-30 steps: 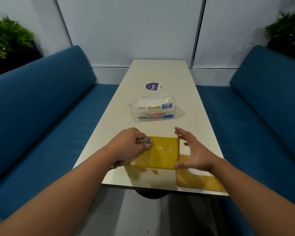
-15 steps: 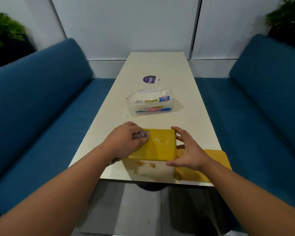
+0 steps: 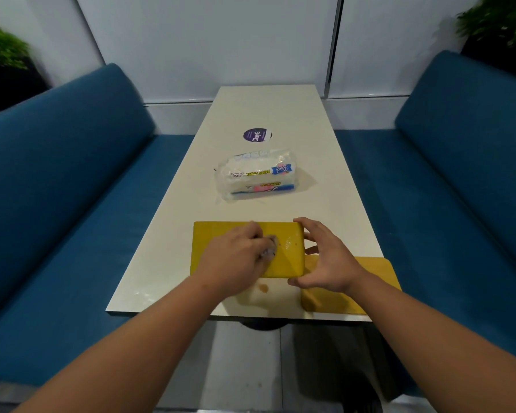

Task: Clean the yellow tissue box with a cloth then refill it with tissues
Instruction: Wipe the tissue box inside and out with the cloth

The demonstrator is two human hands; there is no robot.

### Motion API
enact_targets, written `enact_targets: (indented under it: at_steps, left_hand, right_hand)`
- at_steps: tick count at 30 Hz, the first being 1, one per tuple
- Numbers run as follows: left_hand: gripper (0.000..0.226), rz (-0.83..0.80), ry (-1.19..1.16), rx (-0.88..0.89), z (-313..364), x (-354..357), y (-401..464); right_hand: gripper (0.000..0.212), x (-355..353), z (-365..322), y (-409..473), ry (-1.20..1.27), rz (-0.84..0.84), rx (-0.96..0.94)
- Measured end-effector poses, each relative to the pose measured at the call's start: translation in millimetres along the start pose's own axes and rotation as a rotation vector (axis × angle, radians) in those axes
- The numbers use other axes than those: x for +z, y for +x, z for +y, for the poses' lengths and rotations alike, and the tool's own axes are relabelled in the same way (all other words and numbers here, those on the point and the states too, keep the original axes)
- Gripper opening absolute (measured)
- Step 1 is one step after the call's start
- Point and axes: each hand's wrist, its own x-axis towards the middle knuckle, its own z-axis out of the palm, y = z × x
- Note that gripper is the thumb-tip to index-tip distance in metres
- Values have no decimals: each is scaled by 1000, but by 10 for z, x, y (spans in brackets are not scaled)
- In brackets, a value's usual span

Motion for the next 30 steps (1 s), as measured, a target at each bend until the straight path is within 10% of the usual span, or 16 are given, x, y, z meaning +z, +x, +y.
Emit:
enact_targets:
  at_steps: [30]
  left_hand:
    - [29,107,-65,94,87,-407,299]
  right_hand:
    - [115,-137,-437,101,-11,111,-72]
